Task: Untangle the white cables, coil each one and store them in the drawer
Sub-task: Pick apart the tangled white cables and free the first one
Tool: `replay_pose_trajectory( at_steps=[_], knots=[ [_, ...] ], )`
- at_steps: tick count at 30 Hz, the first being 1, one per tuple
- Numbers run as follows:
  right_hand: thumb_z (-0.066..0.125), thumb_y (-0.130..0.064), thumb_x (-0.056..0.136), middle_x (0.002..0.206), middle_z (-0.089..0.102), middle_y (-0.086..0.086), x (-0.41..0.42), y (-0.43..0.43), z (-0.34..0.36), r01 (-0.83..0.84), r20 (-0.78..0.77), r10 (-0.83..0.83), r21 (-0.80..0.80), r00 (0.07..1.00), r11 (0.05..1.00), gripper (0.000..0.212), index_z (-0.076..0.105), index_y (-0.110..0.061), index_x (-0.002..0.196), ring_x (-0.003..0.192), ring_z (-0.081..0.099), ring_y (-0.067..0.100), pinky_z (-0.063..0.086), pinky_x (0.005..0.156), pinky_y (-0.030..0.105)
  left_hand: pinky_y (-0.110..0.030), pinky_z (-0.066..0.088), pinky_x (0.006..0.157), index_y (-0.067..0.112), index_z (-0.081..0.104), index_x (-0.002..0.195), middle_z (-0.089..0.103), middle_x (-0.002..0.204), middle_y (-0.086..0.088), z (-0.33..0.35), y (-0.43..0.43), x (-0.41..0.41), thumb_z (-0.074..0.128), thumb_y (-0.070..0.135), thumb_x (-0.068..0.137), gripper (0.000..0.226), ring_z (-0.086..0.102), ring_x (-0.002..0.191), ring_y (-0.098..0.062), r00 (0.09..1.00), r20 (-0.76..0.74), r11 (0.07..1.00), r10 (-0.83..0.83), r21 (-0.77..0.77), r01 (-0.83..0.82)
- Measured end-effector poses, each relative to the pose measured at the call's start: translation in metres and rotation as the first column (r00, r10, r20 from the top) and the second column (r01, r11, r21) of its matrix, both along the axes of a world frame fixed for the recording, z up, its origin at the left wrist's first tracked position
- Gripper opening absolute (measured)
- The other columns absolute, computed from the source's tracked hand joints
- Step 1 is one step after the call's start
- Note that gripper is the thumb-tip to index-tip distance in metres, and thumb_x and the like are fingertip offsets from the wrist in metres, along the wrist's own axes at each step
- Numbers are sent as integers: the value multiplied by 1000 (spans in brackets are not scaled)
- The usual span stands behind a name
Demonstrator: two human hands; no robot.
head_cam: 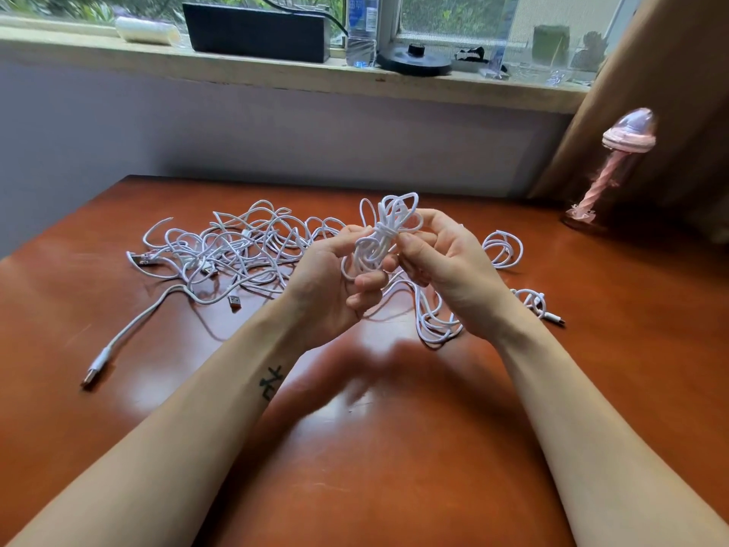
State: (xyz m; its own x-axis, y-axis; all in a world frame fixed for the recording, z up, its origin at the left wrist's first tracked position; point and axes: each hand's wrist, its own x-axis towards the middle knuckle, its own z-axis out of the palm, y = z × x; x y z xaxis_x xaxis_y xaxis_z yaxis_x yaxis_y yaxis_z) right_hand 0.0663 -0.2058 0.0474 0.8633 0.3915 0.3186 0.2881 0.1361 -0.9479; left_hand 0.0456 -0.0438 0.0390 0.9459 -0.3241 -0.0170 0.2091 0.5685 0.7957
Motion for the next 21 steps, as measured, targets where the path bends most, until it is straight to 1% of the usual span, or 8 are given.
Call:
replay_pose_trajectory(
  at_steps=[3, 6, 9, 12, 14, 16, 18, 21],
  knots=[
    [48, -1, 103, 63, 61, -7, 1, 1, 0, 15, -17, -15, 0, 1000, 1000, 18, 45, 1, 121, 53, 47, 1, 39, 54, 12, -15, 30, 33, 13, 49, 120, 58, 78, -6, 1, -4, -1, 43, 23, 102, 21, 46, 45, -8, 998, 10, 992, 68, 105, -69],
    [50, -2, 103, 66, 54, -1, 4, 0, 0, 46, -42, -45, 18, 998, 999, 18, 46, -1, 121, 54, 39, 4, 36, 53, 14, -21, 46, 44, 11, 60, 113, 62, 80, -4, -3, -11, 0, 44, 31, 105, 27, 62, 58, -16, 986, 74, 958, 149, 238, -162],
    [51, -1, 102, 70, 58, 2, 5, -2, 0, 66, -57, -66, 3, 996, 998, 19, 46, 0, 121, 53, 41, 3, 36, 52, 14, -29, 56, 58, 11, 70, 104, 73, 85, -6, -9, -10, 3, 40, 34, 109, 38, 70, 71, -19, 939, 199, 874, 280, 352, -335],
    [53, -2, 102, 73, 71, -3, 4, -1, 0, 68, -75, -68, -4, 995, 998, 25, 45, 4, 125, 57, 54, 3, 43, 55, 13, -34, 57, 67, 10, 72, 114, 74, 96, -13, -12, -8, 4, 33, 43, 109, 51, 70, 81, -24, 920, 311, 836, 240, 416, -359],
    [55, -3, 102, 83, 74, 4, 5, -1, -1, 74, -79, -75, -8, 994, 997, 26, 46, 3, 125, 73, 61, 17, 48, 62, 17, -36, 56, 65, 10, 65, 123, 71, 97, -14, -11, -10, 1, 46, 45, 101, 45, 70, 82, -26, 907, 372, 836, 196, 420, -353],
    [55, -2, 102, 94, 72, 15, 4, -1, -1, 76, -75, -78, -20, 994, 997, 25, 46, 2, 125, 84, 59, 28, 51, 67, 22, -33, 55, 56, 6, 60, 119, 68, 88, -10, -13, -14, -1, 58, 39, 93, 42, 67, 73, -22, 884, 431, 807, 181, 449, -384],
    [53, -1, 103, 96, 72, 14, 3, -1, -1, 53, -69, -56, -40, 996, 998, 22, 46, -1, 124, 79, 62, 23, 52, 66, 23, -30, 51, 50, 2, 59, 117, 66, 84, -8, -16, -15, -2, 61, 32, 94, 38, 64, 68, -18, 865, 476, 780, 158, 476, -405],
    [50, 1, 103, 80, 73, 0, 2, -3, 0, -9, -51, 6, -49, 999, 999, 18, 47, -8, 119, 60, 60, 9, 50, 60, 21, -27, 48, 49, 2, 58, 115, 62, 87, -12, -16, -15, -2, 52, 16, 105, 17, 60, 69, -18, 864, 488, 800, 125, 466, -379]
  ],
)
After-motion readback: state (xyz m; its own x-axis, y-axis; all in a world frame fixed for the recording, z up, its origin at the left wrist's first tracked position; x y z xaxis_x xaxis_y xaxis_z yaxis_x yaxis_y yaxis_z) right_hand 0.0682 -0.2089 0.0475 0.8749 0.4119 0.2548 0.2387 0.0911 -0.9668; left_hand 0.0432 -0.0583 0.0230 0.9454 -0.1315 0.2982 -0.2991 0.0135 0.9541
